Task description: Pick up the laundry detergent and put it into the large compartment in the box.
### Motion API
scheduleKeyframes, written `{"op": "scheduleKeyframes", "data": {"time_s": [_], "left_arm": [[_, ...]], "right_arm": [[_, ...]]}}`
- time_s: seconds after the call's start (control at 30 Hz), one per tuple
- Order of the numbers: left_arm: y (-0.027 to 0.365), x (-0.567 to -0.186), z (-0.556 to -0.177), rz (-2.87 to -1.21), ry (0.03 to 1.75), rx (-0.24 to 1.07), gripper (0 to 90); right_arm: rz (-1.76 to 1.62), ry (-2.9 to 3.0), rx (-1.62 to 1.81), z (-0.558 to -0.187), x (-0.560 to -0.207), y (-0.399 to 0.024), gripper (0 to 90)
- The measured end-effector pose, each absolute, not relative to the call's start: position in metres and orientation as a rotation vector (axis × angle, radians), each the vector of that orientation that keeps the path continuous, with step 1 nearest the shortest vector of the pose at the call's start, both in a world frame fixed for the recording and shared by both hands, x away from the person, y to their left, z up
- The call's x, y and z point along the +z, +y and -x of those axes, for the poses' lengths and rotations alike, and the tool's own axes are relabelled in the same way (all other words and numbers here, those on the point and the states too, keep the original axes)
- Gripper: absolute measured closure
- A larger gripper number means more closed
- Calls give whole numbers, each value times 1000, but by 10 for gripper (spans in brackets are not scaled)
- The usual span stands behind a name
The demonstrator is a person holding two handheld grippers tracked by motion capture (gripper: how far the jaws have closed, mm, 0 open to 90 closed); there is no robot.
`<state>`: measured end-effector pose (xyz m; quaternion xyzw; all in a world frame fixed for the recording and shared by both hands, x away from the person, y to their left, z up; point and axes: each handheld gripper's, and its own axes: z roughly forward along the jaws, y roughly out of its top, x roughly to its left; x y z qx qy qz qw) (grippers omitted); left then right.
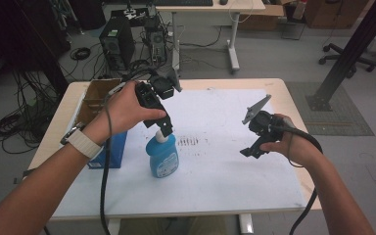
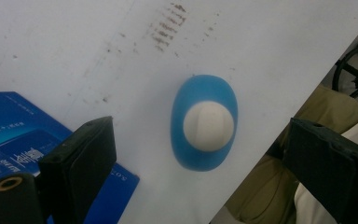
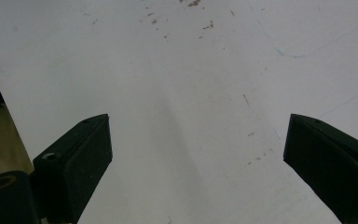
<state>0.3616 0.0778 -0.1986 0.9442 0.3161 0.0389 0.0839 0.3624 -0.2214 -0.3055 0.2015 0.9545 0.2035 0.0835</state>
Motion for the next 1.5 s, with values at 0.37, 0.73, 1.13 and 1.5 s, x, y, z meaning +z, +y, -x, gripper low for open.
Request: {"op": "scheduleKeyframes", "data": {"time_s": [0.37,0.73,1.13,1.5], "left_arm": [[77,-210,-360,-2817,929,96,93],[76,-225,-361,-2818,942,84,92],[75,-243,-361,-2832,952,63,89],[76,-251,-362,-2823,957,53,92]], "right_arm": [[-602,2849,611,-363,-307,-222,79],[-601,2849,611,-363,-308,-223,80],[-598,2853,613,-364,-310,-221,79],[-599,2855,613,-364,-310,-221,80]]}}
